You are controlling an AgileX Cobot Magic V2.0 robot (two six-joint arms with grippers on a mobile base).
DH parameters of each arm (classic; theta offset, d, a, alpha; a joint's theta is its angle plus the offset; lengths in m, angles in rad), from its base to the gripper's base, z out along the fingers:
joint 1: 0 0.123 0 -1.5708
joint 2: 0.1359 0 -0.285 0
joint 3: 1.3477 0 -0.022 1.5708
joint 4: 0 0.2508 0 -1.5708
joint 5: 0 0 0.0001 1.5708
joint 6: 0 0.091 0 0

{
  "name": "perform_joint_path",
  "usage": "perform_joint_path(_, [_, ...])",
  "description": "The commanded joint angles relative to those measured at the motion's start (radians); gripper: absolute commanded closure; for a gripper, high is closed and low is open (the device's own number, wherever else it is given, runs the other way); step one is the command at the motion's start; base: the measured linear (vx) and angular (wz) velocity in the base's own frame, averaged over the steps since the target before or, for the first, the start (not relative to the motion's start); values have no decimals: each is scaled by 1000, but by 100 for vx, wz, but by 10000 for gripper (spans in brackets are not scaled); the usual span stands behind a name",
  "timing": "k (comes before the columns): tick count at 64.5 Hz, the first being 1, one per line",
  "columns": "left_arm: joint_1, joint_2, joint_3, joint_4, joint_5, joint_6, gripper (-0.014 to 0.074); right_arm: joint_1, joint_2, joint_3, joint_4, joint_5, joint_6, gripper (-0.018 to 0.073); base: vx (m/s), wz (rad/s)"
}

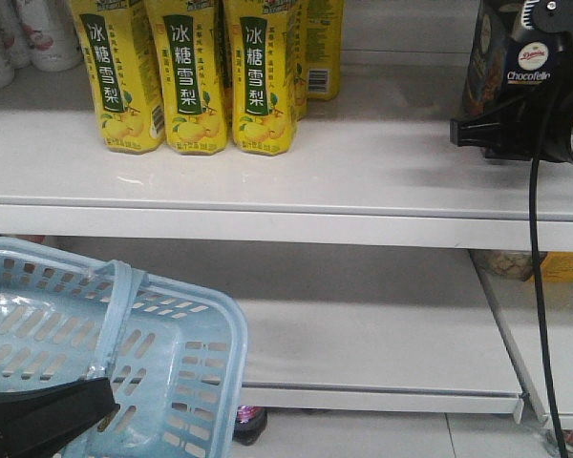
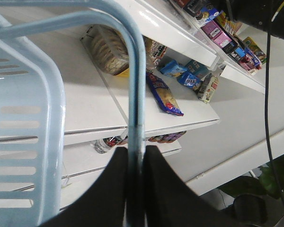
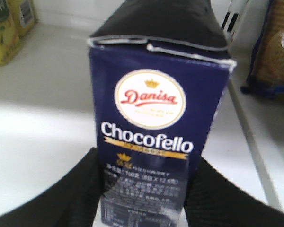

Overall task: Left arm holds basket, right arm returns cookies
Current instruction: 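Lower the box onto the upper shelf beside the yellow drink cartons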

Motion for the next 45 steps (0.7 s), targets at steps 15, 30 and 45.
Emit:
perform_joint_path(15, [-4,-3,-35,-62,0,14,603,-5,-19,-43,34,-29,-56,531,0,0])
perform_joint_path(30, [-4,-3,-35,-62,3,14,603,-5,-19,-43,49,-14,-56,358,0,0])
perform_joint_path(45, [-4,-3,-35,-62,3,14,603,-5,-19,-43,49,27,-56,114,0,0])
